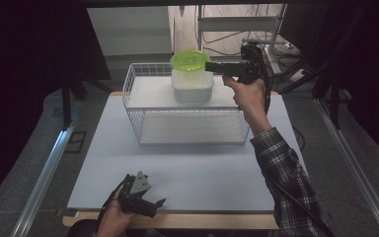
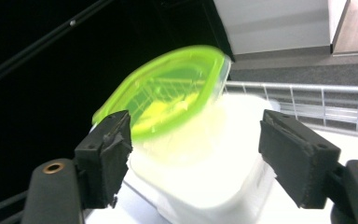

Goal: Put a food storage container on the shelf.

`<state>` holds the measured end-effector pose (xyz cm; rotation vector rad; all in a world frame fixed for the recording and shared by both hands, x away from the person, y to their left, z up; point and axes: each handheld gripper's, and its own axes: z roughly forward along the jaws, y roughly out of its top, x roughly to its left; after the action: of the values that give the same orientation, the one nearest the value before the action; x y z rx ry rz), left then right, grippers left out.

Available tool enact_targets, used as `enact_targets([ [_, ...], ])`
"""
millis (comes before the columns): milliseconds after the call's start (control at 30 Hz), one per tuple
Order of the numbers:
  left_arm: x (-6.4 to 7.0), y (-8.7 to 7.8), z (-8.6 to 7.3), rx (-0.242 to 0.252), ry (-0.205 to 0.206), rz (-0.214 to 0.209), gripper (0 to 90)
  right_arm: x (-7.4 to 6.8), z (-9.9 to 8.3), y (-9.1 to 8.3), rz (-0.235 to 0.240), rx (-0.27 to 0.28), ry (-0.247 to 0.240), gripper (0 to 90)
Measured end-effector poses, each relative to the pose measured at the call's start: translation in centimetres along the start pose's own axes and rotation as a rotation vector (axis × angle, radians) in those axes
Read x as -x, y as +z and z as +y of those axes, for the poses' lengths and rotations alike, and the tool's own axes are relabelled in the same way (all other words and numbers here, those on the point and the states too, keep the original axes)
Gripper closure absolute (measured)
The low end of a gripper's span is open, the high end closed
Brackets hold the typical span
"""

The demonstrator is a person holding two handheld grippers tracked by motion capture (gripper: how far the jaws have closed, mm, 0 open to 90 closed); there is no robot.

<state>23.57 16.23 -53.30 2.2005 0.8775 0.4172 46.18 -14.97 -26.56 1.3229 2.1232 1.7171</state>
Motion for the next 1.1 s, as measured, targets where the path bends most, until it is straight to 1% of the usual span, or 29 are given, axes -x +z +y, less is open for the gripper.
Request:
enact_targets([
  [100,-0.2,-0.2,0.0,0.007,-0.014,-0.006,1.8,0.0,-1.1,-0.6,0.01,-0.007,-0.032,22.5],
  [167,-0.3,-0.3,0.1,0.013,-0.03,-0.015,2.0,-0.1,-1.7,-1.0,0.001,-0.007,-0.061,21.3],
  [300,-0.4,-0.4,0.1,0.025,-0.054,-0.035,2.5,-0.3,-3.0,-1.6,0.004,-0.015,-0.109,18.3],
  [400,-0.4,-0.4,0.1,0.023,-0.053,-0.035,2.5,-0.6,-3.9,-1.9,-0.006,-0.024,-0.151,16.4],
  [467,-0.4,-0.3,0.1,0.02,-0.051,-0.033,2.5,-0.7,-4.6,-2.0,-0.005,-0.028,-0.168,15.5],
  [733,-0.4,-0.3,0.0,0.033,-0.049,-0.028,2.4,-0.7,-6.8,-2.5,-0.014,-0.036,-0.213,11.8],
  [833,-0.5,-0.3,0.0,0.038,-0.048,-0.026,2.3,-0.6,-7.6,-2.8,-0.011,-0.039,-0.222,10.3],
  [1100,-0.4,-0.3,0.0,0.04,-0.039,-0.02,2.2,0.0,-9.9,-3.3,-0.039,-0.057,-0.265,7.2],
])
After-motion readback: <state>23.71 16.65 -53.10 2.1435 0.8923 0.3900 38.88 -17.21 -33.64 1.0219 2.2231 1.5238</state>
